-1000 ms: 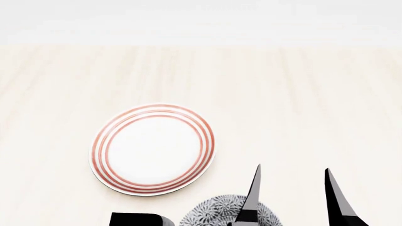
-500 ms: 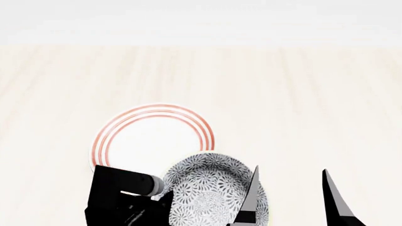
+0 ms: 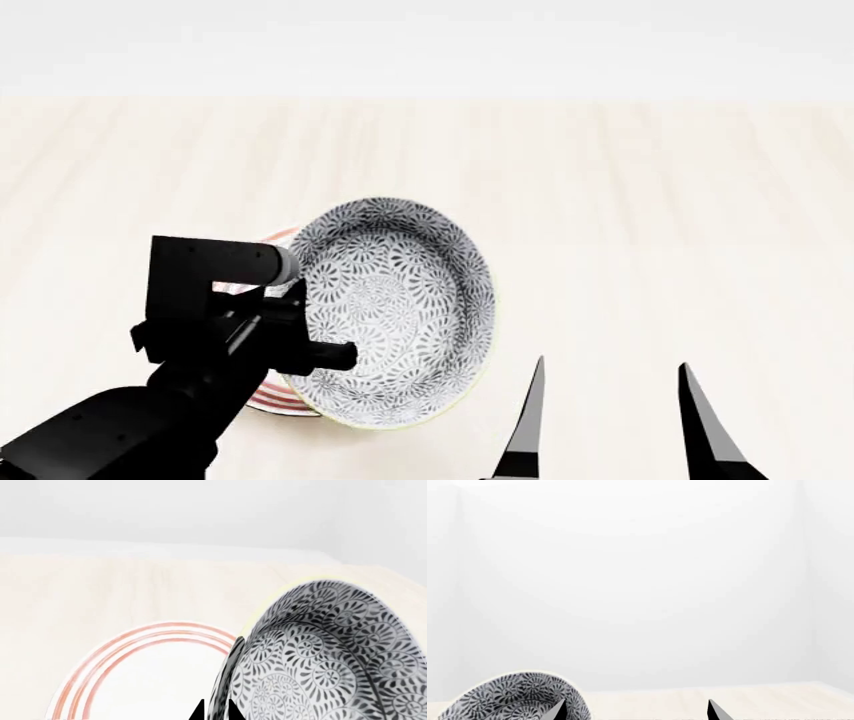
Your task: Put the bowl on the plate.
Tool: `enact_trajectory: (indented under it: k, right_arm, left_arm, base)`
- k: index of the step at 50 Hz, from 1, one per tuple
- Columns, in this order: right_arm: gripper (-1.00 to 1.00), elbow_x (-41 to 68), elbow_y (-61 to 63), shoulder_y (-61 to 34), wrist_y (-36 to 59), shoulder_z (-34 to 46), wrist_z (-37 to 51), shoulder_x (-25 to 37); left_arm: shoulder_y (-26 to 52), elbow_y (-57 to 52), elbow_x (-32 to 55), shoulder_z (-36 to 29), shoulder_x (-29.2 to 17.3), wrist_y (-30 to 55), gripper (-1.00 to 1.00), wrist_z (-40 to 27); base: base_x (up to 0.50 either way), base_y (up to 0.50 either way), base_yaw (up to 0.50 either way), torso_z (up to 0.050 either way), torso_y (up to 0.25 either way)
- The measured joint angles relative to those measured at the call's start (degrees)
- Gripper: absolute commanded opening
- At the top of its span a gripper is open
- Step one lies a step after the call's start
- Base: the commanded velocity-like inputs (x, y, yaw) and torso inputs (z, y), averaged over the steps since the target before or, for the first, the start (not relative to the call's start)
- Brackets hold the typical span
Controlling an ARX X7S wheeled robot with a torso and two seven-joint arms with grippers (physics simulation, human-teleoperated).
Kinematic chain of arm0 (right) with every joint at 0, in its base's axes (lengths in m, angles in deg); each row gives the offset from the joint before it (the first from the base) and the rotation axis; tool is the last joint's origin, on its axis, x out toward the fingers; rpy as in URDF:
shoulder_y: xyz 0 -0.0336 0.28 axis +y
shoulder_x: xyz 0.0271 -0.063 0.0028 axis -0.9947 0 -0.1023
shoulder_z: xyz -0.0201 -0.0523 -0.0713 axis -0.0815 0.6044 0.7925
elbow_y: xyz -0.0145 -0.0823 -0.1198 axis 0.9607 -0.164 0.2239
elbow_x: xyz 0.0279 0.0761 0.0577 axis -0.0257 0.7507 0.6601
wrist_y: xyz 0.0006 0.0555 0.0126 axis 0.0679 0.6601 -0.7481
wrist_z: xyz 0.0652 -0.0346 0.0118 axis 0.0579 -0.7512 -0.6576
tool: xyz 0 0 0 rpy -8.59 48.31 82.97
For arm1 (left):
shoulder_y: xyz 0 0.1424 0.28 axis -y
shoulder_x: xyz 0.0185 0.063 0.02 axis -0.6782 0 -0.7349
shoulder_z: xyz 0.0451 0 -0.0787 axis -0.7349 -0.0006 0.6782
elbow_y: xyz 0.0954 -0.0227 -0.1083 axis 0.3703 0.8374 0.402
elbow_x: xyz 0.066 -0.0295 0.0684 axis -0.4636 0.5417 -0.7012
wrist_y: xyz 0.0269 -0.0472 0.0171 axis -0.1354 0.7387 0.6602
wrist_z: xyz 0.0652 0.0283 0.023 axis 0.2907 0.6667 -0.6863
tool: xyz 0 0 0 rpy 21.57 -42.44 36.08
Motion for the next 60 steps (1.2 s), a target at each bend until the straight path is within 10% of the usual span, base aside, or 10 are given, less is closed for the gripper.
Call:
enact_trajectory:
  k: [29,60]
  right_arm:
    - [1.00,0.6,-0.7,0.0,-0.1,1.1,0.3,0.6]
    - [1.00,0.9,-1.9,-0.1,-0.7,2.0,0.7,1.2]
  left_arm:
    - [16.6,37.2,2.9,4.4,6.2,-8.0,-1.00,3.7]
    - [27.5,61.7,19.9,-10.1,7.7,-18.9,-1.00,4.7]
  base:
    - [0.00,0.00,0.00,0.000,0.000]
    - [0.00,0.00,0.00,0.000,0.000]
